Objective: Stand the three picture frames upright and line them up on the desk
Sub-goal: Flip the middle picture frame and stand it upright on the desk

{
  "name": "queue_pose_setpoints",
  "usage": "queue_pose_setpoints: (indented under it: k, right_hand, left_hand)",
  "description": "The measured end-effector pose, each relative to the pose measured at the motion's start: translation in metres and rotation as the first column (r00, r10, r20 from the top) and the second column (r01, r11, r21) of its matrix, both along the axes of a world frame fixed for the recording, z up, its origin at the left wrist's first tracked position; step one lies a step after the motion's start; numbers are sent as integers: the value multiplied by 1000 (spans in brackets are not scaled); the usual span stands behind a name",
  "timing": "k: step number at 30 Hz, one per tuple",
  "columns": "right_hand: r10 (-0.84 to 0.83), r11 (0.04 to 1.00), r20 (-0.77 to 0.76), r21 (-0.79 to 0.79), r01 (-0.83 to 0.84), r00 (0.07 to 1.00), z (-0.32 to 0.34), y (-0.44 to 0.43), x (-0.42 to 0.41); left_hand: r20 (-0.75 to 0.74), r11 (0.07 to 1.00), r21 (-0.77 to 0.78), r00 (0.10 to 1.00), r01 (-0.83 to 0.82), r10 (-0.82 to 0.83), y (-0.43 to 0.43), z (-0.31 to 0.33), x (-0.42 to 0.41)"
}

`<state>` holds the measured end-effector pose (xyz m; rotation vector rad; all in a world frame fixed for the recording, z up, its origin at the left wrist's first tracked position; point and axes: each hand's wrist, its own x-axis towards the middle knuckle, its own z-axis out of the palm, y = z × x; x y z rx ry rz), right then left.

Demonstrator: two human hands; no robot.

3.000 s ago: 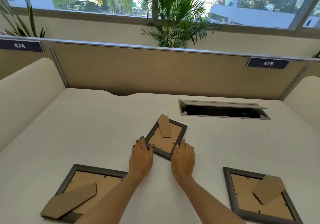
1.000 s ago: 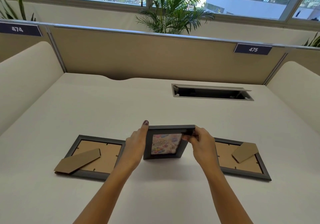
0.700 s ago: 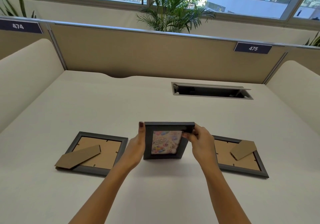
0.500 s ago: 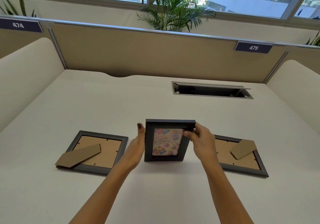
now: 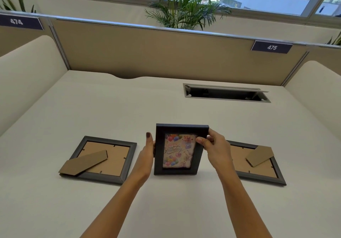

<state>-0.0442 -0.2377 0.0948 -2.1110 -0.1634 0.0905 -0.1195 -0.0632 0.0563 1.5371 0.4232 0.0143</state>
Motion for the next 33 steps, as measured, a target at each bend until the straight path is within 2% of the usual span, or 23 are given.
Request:
queue_pose_setpoints:
  k: [8, 15, 18, 21, 23, 26, 30, 33]
  right_hand:
    - [-39, 999, 25, -3, 39, 999, -6, 6, -1]
    - [-57, 997, 36, 56, 55, 998, -13, 5, 0]
    - [-126, 983, 89, 149, 112, 988, -16, 2, -2]
    - [-280, 937, 165, 260, 232, 946, -19, -3, -7]
    - [-369, 905, 218, 303, 297, 903, -24, -11, -7]
    - [-461, 878, 240, 262, 400, 855, -39, -32, -3]
    - [-514, 858, 174, 118, 500, 840, -63, -64, 0]
    - [-505, 863, 138, 48, 503, 852, -76, -84, -2]
  left_hand:
    - [-51, 995, 18, 994, -100, 100, -4, -15, 8]
    - [15, 983, -9, 983, -183, 183, -6, -20, 6]
    - [151, 954, 24, 945, -298, 291, -9, -15, 4]
    - [421, 882, 149, 836, -447, 353, -12, -6, -3]
    - [597, 809, 293, 758, -510, 262, -14, -2, -6]
    - [724, 746, 477, 689, -465, -33, -23, 5, -10]
    - [683, 750, 622, 624, -225, -379, -52, 5, -13]
    - [536, 708, 706, 657, -4, -531, -77, -3, -11]
